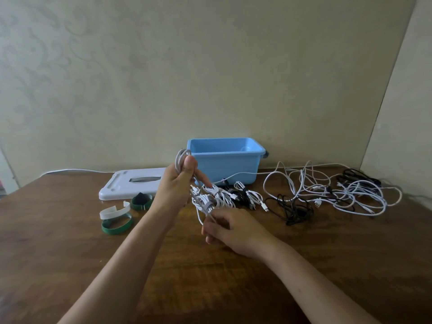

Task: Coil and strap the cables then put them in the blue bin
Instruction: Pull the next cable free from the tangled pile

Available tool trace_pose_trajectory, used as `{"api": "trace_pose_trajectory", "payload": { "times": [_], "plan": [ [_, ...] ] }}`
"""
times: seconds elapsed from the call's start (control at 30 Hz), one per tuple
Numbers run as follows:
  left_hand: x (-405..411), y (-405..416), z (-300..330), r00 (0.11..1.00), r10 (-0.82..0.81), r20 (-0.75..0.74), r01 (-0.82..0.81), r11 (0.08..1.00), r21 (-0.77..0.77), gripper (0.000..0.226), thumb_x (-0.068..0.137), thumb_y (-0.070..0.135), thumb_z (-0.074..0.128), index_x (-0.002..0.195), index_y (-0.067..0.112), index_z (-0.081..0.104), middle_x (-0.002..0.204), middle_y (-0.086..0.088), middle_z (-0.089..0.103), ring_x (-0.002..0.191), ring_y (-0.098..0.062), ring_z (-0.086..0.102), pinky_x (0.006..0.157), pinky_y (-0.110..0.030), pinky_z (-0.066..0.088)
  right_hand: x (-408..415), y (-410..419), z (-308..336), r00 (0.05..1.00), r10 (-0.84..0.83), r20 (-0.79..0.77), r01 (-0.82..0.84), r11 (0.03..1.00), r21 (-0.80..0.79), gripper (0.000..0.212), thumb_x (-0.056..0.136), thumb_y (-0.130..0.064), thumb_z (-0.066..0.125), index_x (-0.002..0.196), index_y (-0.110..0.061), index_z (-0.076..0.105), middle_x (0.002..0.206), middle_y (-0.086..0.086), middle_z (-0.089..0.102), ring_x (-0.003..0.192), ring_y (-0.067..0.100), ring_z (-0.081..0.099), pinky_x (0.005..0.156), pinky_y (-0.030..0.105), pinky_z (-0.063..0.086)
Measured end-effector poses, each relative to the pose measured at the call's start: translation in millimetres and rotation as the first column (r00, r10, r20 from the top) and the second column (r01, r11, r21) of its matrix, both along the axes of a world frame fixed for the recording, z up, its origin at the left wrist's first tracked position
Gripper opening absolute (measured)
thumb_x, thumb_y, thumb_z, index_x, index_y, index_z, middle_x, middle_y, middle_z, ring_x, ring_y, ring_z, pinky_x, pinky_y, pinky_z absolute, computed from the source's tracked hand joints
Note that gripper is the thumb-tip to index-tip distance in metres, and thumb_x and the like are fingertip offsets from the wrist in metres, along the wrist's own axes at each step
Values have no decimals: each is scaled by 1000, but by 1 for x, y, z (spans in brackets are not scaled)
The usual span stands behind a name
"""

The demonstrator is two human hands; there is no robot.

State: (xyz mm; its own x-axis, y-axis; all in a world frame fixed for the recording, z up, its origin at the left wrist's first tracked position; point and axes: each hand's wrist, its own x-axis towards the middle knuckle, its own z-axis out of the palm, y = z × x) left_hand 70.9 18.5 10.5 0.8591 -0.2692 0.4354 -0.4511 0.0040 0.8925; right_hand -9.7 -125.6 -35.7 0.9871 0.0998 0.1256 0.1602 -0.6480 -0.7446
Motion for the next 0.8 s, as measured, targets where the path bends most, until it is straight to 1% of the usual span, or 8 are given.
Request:
{"api": "trace_pose_trajectory", "payload": {
  "times": [0.03,0.1,0.17,0.23,0.43,0.57,0.7,0.8],
  "plan": [
    [0,-1,0,999,-39,-30,37,997,-64,43,107,36,35,75,18,57,69,-11,65,87,-27,69,92,-43,52,0,0,-1,1000,6,13,-5,999,-33,21,101,-37,57,86,-31,69,85,-14,74,80,-4,66,77,25,50],
    [-1,-2,2,970,-207,-130,163,945,-282,36,107,32,37,79,13,49,59,-6,43,64,-25,65,68,-34,54,-1,-1,-2,999,16,39,-12,995,-96,23,100,-39,59,83,-29,69,80,-21,69,74,-7,61,69,17,40],
    [-3,1,6,910,-377,-174,265,850,-455,32,107,31,37,81,16,48,57,1,29,41,-14,37,44,-25,34,-2,-4,-2,998,18,61,-13,996,-87,24,99,-40,60,80,-27,67,79,-21,67,76,-6,60,69,14,38],
    [-2,5,12,847,-497,-188,329,769,-548,33,106,35,37,80,17,49,54,5,24,35,-7,21,38,-21,21,-1,-7,-1,993,14,113,-6,997,-72,24,99,-40,60,76,-31,62,80,-17,66,78,-4,59,70,14,38],
    [-6,23,37,756,-635,-157,396,635,-664,39,105,39,32,72,21,40,47,10,25,34,-7,7,33,-19,13,1,-13,11,932,-31,360,62,995,-75,15,98,-41,63,83,-36,62,83,-14,60,85,3,58,72,15,36],
    [0,38,46,803,-585,-117,378,650,-659,41,104,41,34,68,23,39,47,10,24,34,-8,7,34,-19,12,5,-20,11,915,-74,397,107,992,-63,27,99,-48,58,87,-26,66,81,-15,61,80,1,57,68,14,34],
    [4,37,41,846,-495,-197,293,742,-602,42,104,42,36,67,23,37,48,9,19,32,-2,16,36,-22,10,5,-24,15,913,-163,375,91,975,203,20,99,-44,59,90,-28,65,82,-13,65,77,3,61,69,21,47],
    [1,34,41,840,-487,-238,296,780,-552,44,105,40,35,65,22,39,49,9,19,34,-3,17,39,-23,9,2,-27,24,892,-202,404,78,950,302,13,95,-36,66,91,-25,69,79,-19,63,73,0,59,66,13,44]
  ]
}}
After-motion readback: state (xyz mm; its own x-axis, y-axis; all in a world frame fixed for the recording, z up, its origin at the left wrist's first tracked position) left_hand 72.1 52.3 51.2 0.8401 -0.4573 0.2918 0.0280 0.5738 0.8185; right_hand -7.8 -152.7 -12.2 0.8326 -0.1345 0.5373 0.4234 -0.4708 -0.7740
